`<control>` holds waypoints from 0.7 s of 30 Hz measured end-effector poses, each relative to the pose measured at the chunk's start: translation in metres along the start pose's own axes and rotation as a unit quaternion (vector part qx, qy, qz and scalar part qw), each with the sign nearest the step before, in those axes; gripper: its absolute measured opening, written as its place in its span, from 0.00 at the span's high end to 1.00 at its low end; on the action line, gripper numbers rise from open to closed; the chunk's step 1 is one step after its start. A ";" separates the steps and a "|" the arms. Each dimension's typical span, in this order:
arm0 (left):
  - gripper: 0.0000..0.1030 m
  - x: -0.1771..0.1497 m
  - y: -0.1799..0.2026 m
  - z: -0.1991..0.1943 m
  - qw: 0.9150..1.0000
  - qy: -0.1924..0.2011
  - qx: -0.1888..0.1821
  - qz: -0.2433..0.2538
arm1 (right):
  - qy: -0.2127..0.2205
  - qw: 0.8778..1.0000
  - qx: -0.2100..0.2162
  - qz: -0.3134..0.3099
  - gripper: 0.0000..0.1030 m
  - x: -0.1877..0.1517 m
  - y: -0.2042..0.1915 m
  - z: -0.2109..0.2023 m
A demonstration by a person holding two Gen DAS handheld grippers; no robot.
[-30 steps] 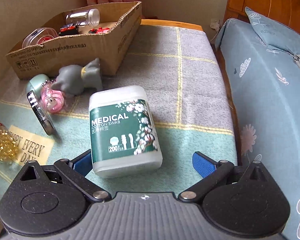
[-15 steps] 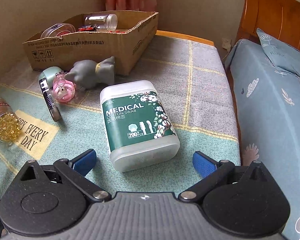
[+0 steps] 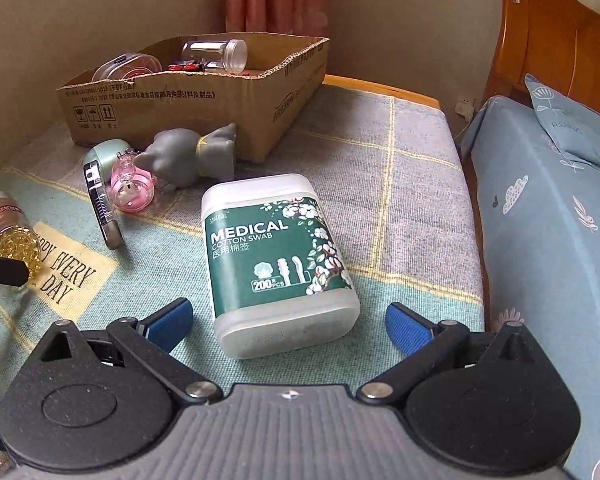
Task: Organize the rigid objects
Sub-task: 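Grasp the gold capsule bottle around its middle with the left tool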
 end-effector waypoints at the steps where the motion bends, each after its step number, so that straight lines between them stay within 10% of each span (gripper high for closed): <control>1: 0.03 0.000 0.000 0.000 1.000 -0.001 0.001 -0.001 | 0.003 1.000 0.001 -0.003 0.00 0.002 0.001 0.001; 21: 0.04 0.002 0.002 -0.007 1.000 0.005 0.005 -0.001 | -0.061 0.992 0.029 -0.104 0.01 0.036 -0.011 0.015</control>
Point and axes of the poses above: each gripper's, at about its wrist camera, not at the fingertips, and z roughly the way its jaws point, y to its right, x to its top, the point moved 8 cm from there along z, roughly the way its jaws point, and after that the axes turned 15 degrees about -y, right-handed, at the moved point
